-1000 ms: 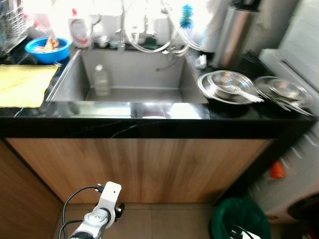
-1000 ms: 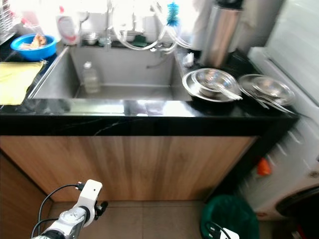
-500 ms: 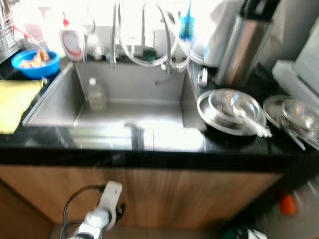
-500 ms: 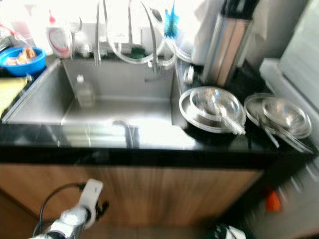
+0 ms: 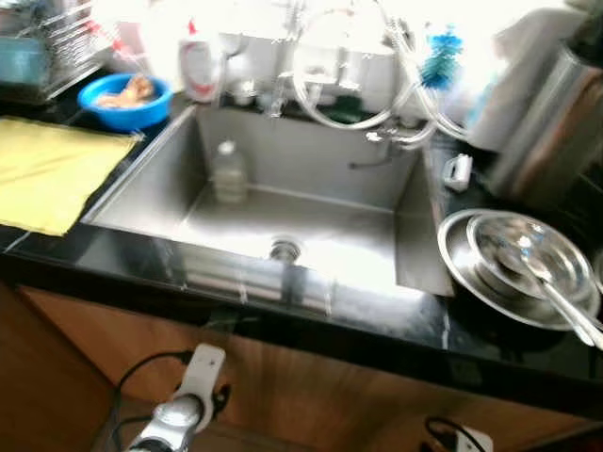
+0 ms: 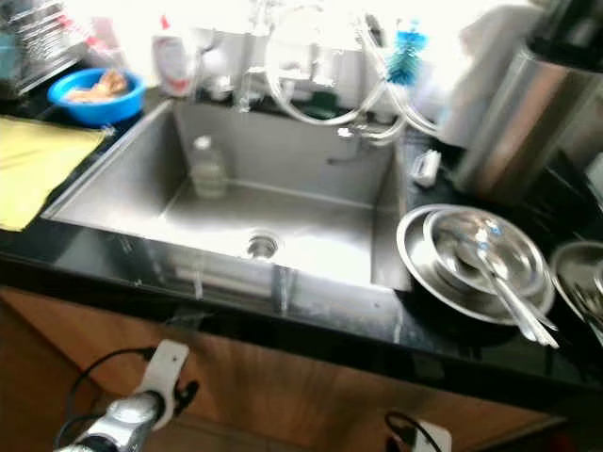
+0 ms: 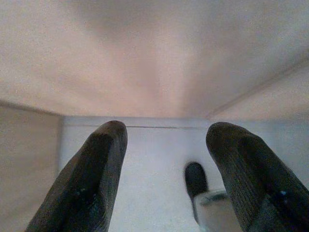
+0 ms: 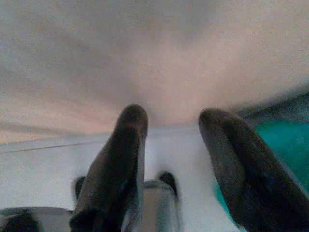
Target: Kitchen organization
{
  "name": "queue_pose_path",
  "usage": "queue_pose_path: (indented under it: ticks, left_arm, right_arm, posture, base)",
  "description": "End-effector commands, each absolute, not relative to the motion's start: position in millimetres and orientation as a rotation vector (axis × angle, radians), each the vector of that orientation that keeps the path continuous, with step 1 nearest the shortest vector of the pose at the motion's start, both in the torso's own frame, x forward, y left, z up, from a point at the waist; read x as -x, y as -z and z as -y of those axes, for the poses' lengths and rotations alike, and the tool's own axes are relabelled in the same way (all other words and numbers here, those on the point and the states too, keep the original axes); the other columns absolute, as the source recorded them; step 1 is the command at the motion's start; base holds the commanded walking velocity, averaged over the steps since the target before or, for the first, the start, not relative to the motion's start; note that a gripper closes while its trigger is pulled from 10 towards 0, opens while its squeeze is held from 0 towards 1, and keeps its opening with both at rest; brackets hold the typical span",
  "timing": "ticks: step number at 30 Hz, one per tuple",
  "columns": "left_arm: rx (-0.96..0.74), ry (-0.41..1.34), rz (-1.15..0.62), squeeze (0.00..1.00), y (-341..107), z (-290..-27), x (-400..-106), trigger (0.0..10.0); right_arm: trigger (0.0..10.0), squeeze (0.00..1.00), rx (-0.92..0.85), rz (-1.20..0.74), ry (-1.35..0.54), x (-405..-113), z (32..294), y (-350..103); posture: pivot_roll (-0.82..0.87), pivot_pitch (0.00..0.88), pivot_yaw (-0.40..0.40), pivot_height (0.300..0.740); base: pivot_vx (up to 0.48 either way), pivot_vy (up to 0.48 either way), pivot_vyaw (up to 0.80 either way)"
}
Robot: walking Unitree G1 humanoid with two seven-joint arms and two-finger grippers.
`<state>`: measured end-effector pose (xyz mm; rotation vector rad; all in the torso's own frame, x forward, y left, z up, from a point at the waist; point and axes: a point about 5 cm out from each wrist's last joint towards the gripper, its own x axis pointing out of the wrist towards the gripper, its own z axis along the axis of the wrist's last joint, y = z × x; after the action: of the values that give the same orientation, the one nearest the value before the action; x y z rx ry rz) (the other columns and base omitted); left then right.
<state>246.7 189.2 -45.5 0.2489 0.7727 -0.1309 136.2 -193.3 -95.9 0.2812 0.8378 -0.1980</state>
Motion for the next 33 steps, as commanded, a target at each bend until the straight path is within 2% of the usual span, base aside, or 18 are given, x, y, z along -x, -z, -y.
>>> queue_pose_path:
  ticks: [1, 8, 24, 30, 33]
  left_arm:
    - [-0.244, 0.143, -0.775, 0.00, 46.7, -183.5, -246.1, 10.0]
    - [-0.243, 0.143, -0.774, 0.00, 46.7, -183.6, -246.0, 10.0]
    - [-0.205, 0.147, -0.778, 0.00, 47.1, -182.4, -245.6, 10.0]
    - [-0.201, 0.144, -0.782, 0.00, 47.4, -181.8, -245.4, 10.0]
    - [-0.201, 0.144, -0.781, 0.00, 47.2, -181.7, -245.7, 10.0]
  right_arm:
    - [10.0, 0.00, -0.280, -0.858, 0.218, -129.8, 200.4, 97.4]
    - [10.0, 0.00, -0.283, -0.859, 0.217, -129.8, 200.3, 97.5]
    - [10.0, 0.00, -0.331, -0.856, 0.281, -128.2, 201.8, 98.3]
    - [10.0, 0.00, -0.332, -0.871, 0.279, -127.1, 201.8, 99.1]
    - [10.0, 0.00, -0.331, -0.856, 0.283, -127.9, 202.3, 98.2]
  posture:
    - [0.04, 0.000, -0.067, 0.740]
    - [0.04, 0.000, -0.067, 0.740]
    - [0.04, 0.000, -0.070, 0.740]
    - [0.04, 0.000, -0.071, 0.740]
    - [0.04, 0.000, -0.071, 0.740]
  base:
    - [0.000, 0.000, 0.80]
    - [0.000, 0.000, 0.80]
    - [0.000, 0.000, 0.00]
    - [0.000, 0.396, -0.67]
    - [0.000, 0.480, 0.00]
